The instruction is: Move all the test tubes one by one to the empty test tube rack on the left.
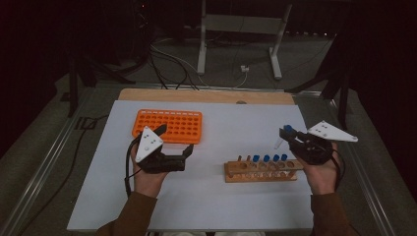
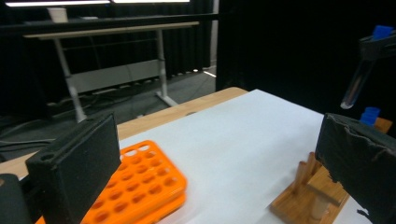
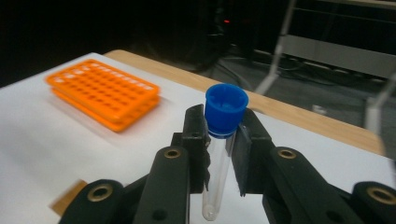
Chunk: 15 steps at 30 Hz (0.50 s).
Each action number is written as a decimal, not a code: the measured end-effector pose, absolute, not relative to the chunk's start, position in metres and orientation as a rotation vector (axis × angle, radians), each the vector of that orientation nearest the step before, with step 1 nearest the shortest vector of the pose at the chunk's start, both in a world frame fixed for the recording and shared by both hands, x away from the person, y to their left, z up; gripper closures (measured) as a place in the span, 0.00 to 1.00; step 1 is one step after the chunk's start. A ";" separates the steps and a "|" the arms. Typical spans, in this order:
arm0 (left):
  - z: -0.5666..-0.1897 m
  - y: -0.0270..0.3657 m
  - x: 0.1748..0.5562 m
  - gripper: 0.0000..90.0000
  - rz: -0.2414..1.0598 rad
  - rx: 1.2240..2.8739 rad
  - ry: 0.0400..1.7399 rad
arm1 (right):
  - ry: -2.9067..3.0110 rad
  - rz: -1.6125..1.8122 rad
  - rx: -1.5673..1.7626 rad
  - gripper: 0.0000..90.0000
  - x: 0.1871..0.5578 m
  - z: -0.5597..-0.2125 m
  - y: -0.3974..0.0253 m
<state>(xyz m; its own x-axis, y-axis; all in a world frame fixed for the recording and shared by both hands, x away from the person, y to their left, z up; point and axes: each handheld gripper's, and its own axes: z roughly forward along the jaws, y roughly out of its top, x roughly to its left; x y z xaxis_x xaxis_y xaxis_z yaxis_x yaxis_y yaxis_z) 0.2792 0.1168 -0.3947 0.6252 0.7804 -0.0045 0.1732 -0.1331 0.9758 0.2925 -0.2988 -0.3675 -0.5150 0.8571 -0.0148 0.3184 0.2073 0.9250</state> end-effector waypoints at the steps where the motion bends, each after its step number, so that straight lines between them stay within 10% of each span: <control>1: -0.396 0.113 0.282 0.01 0.629 1.660 0.795 | 1.954 1.306 1.078 0.86 0.294 -0.368 -0.293; 15: -0.406 0.051 0.299 0.19 0.488 1.756 0.688 | 2.099 1.405 0.939 0.86 0.303 -0.365 -0.209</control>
<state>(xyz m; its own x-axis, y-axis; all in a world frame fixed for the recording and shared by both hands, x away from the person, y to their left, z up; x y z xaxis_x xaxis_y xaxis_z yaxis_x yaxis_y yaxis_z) 0.2985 0.0506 -0.4057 0.7437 0.6683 -0.0191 0.2026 -0.1980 0.9591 0.3032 -0.2091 -0.3652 -0.6705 0.7418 0.0088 0.2910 0.2521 0.9229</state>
